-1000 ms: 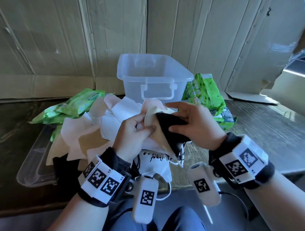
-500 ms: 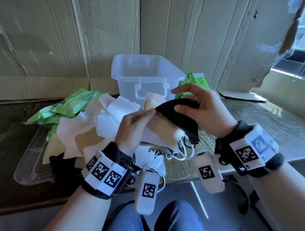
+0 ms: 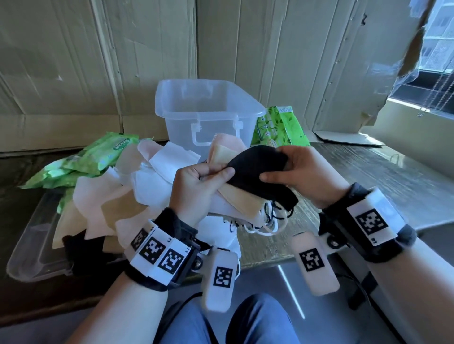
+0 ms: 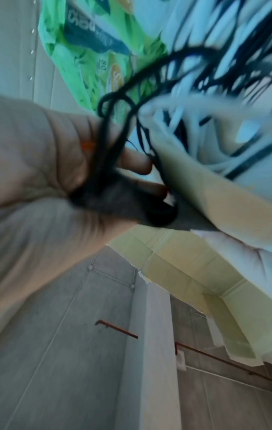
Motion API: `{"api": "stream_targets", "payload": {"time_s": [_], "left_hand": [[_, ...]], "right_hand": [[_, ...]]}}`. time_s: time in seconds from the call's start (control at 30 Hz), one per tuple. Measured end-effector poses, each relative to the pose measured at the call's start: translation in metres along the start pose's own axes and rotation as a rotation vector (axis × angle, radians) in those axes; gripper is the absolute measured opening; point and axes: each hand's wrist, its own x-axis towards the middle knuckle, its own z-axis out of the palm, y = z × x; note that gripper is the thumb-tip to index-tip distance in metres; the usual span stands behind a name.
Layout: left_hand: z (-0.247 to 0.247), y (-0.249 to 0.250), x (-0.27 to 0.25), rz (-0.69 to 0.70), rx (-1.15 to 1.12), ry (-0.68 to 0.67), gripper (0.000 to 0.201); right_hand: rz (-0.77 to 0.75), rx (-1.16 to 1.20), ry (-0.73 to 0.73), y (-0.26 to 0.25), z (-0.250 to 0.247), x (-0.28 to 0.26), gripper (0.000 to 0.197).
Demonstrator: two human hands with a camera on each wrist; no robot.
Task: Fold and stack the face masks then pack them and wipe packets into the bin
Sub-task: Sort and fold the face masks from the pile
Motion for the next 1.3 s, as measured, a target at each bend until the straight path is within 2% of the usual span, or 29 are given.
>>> {"api": "stream_targets", "payload": {"time_s": [0.07, 0.13, 0.17, 0.23, 0.27, 0.33, 0.4, 0.5, 0.6, 0.63, 0.73, 0.83, 0.97, 1.07, 1.17, 1.3], "left_hand": [[-0.002, 0.003, -0.001, -0.009, 0.001, 0.004, 0.012], [-0.005, 0.004, -0.001, -0.026, 0.068, 0.005, 0.028], [-0.008, 0.003, 0.0, -0.057, 0.105, 0.007, 0.039], [-0.012, 0.0, 0.003, -0.134, 0.092, 0.001, 0.056], [-0.014, 0.001, 0.003, -0.163, 0.055, -0.012, 0.062], [-0.014, 0.002, 0.002, -0.175, 0.0, -0.076, 0.068], [-0.011, 0.003, 0.001, -0.164, -0.037, -0.139, 0.068], [-0.01, 0.001, 0.0, -0.101, -0.054, -0.22, 0.065], [-0.012, 0.0, -0.001, -0.057, 0.023, -0.285, 0.025], [-0.013, 0.0, -0.001, -0.061, 0.029, -0.295, 0.019], [-0.016, -0.006, 0.001, -0.002, 0.094, -0.303, 0.021], [-0.017, -0.008, 0.002, 0.038, 0.131, -0.278, 0.022], [-0.016, -0.007, 0.0, 0.178, 0.116, -0.247, 0.052], [-0.017, -0.009, 0.002, 0.217, 0.059, -0.286, 0.069], [-0.018, -0.013, 0.004, 0.232, 0.066, -0.289, 0.065], [-0.019, -0.015, 0.003, 0.181, 0.1, -0.283, 0.045]], "right_hand": [[-0.056, 0.119, 0.1, 0.002, 0.0, 0.003, 0.032], [-0.146, 0.166, 0.207, -0.002, -0.003, 0.006, 0.024], [-0.197, 0.156, 0.199, -0.006, -0.005, 0.007, 0.024], [-0.247, 0.134, 0.006, -0.011, -0.007, 0.005, 0.033], [-0.214, 0.12, -0.125, -0.013, -0.007, 0.004, 0.042], [-0.134, -0.065, -0.305, -0.012, -0.006, 0.006, 0.058], [-0.08, -0.258, -0.347, -0.008, -0.003, 0.011, 0.066], [-0.067, -0.339, -0.325, -0.006, 0.004, 0.017, 0.064], [-0.108, -0.41, -0.313, -0.007, 0.008, 0.022, 0.059], [-0.116, -0.433, -0.309, -0.007, 0.009, 0.023, 0.057], [-0.15, -0.544, -0.26, -0.01, 0.012, 0.025, 0.053], [-0.209, -0.707, -0.144, -0.012, 0.018, 0.023, 0.049], [-0.321, -0.766, -0.067, -0.012, 0.026, 0.018, 0.05], [-0.371, -0.726, -0.049, -0.008, 0.027, 0.019, 0.042], [-0.399, -0.758, -0.044, -0.005, 0.028, 0.02, 0.032], [-0.487, -0.801, -0.118, 0.001, 0.03, 0.018, 0.026]]}}
